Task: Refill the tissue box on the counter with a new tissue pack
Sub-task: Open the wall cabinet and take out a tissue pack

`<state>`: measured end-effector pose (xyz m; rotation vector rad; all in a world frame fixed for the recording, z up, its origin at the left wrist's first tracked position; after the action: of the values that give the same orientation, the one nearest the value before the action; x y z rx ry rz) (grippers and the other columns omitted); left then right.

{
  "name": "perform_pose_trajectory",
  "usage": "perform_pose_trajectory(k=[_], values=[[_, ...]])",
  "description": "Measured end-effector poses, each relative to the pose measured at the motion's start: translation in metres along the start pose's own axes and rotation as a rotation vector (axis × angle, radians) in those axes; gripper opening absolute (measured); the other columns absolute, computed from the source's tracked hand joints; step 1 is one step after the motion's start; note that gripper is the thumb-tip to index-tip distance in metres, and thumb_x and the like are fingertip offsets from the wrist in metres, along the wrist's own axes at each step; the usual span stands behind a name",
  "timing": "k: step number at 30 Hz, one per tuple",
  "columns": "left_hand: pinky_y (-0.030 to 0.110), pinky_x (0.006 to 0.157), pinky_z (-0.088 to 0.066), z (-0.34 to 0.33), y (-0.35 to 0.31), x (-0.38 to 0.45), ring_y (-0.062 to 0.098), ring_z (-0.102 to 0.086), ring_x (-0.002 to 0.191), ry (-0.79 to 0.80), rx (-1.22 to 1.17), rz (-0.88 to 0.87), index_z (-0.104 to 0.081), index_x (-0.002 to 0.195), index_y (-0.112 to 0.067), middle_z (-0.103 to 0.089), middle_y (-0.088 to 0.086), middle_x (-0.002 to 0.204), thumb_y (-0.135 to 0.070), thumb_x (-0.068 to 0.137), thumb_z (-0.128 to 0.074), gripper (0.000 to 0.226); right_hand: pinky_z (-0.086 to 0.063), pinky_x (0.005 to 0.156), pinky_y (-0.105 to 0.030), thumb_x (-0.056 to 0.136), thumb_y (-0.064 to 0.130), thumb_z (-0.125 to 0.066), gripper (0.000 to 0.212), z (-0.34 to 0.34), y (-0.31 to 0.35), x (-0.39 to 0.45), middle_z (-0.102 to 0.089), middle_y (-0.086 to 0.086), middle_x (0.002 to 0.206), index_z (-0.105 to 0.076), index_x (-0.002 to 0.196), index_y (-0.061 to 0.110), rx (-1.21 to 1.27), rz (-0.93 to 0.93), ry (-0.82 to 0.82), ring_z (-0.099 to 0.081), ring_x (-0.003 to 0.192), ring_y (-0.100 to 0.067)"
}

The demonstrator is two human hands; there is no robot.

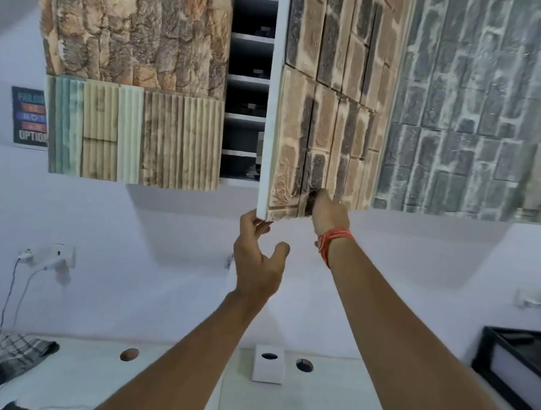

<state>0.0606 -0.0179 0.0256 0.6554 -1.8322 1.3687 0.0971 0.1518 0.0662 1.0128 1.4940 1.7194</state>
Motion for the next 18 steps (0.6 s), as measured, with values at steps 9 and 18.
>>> perform_pose_trajectory(k=[9,18], values=[[0.032,0.103,-0.049,-0.081,-0.066,-0.063,0.011,-0.055,0.128,0.285,0.026,-0.233,-0.046,0.139,0.003,-0.059,0.009,0.135,-0.008,0.073,-0.063,0.07,-0.035,0.115,-0.041,0.101,0.04,-0.035,0.046,0.123,0.085,-0.091,-0.05,-0.002,0.142,-0.049,0.14,0.018,0.011,0.84,-0.107,-0.045,0.133,-0.018],[0.049,0.116,-0.037,-0.213,-0.114,-0.094,0.015,-0.027,0.151,0.662,0.112,-0.262,-0.021,0.156,-0.026,-0.027,-0.001,0.164,-0.012,0.086,-0.063,0.083,-0.013,0.119,-0.027,0.1,0.034,-0.048,0.069,0.24,0.063,-0.076,-0.023,-0.003,0.163,-0.014,0.156,0.013,-0.222,0.806,-0.361,-0.019,0.151,-0.018]])
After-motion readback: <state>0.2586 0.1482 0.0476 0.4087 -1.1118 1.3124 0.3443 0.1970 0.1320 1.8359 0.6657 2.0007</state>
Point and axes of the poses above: each hand's wrist, its own x-axis towards the middle knuckle, its own z-axis out of the back of the hand, y = z × x, the point moved 8 cm from there along x, towards the middle knuckle
